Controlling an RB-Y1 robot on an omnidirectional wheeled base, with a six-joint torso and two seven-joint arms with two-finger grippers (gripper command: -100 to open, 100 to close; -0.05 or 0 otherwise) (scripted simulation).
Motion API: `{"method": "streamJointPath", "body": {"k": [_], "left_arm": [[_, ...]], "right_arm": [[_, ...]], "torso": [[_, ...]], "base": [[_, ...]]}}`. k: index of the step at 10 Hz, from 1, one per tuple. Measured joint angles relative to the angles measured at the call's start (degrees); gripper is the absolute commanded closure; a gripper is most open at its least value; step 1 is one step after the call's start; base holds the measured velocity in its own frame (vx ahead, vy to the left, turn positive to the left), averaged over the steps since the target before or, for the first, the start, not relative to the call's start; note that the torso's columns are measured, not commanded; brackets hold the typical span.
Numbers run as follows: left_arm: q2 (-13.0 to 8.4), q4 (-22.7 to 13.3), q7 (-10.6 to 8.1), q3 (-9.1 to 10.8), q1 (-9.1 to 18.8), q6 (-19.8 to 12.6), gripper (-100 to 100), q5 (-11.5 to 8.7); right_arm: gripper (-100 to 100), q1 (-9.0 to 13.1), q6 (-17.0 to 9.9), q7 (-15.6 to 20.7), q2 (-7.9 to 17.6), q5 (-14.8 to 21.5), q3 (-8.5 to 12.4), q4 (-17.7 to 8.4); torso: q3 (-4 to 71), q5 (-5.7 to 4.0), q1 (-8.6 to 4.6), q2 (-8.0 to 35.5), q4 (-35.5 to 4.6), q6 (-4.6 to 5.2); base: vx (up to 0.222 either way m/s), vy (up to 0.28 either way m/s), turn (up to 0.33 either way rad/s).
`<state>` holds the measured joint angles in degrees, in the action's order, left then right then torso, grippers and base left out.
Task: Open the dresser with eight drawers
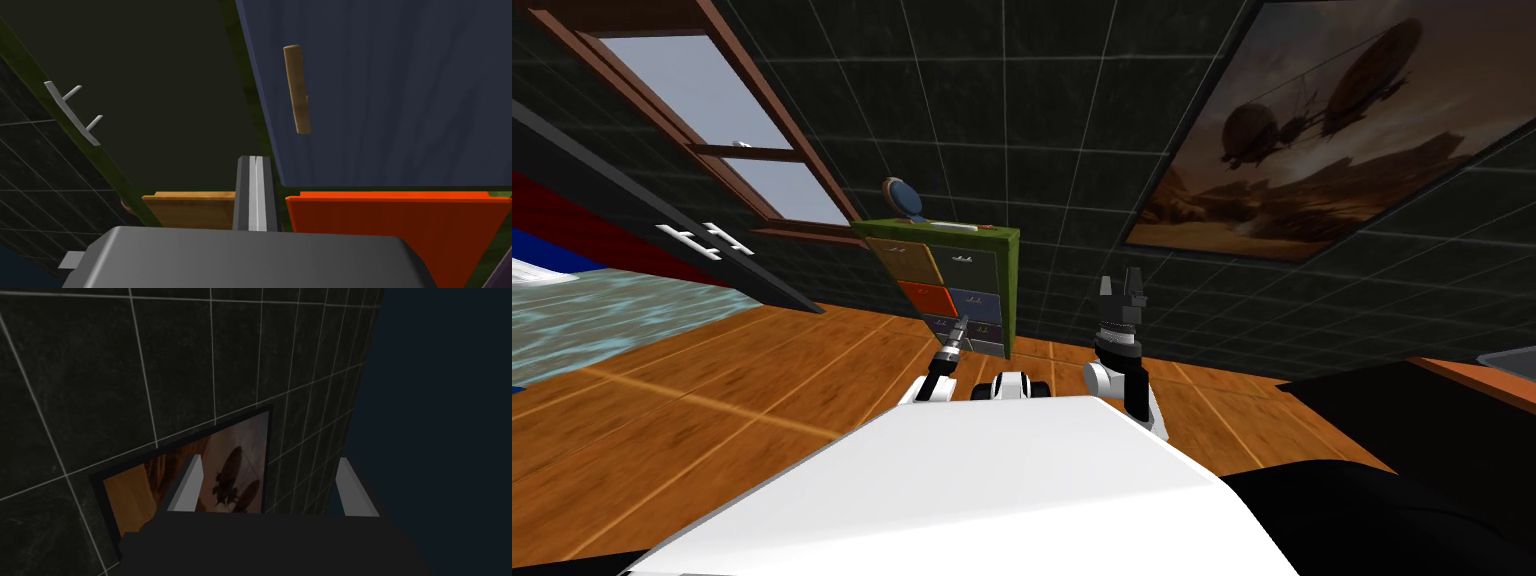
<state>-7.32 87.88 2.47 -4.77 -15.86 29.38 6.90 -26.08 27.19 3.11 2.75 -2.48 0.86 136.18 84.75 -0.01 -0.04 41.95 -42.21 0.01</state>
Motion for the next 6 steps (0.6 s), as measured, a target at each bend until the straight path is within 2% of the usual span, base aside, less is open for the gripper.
{"method": "streamJointPath", "body": {"k": [4, 6], "left_arm": [[0.8, -1.7, -0.01, 0.39, 1.3, -0.6, -100, -0.4], [1.0, -2.3, -0.05, 0.53, 1.7, -0.9, -100, -0.5]], "right_arm": [[0, 0.0, 0.0, 0.0, 0.0, 0.0, 0.0, 0.0], [0, 0.0, 0.0, 0.0, 0.0, 0.0, 0.0, 0.0]], "torso": [[-0.1, -0.01, -0.02, 0.2, 0.0, -0.01], [-0.4, 0.02, 0.12, 0.7, -0.2, -0.01]], "base": [[0.148, -0.031, -0.015], [0.079, -0.016, -0.009]]}}
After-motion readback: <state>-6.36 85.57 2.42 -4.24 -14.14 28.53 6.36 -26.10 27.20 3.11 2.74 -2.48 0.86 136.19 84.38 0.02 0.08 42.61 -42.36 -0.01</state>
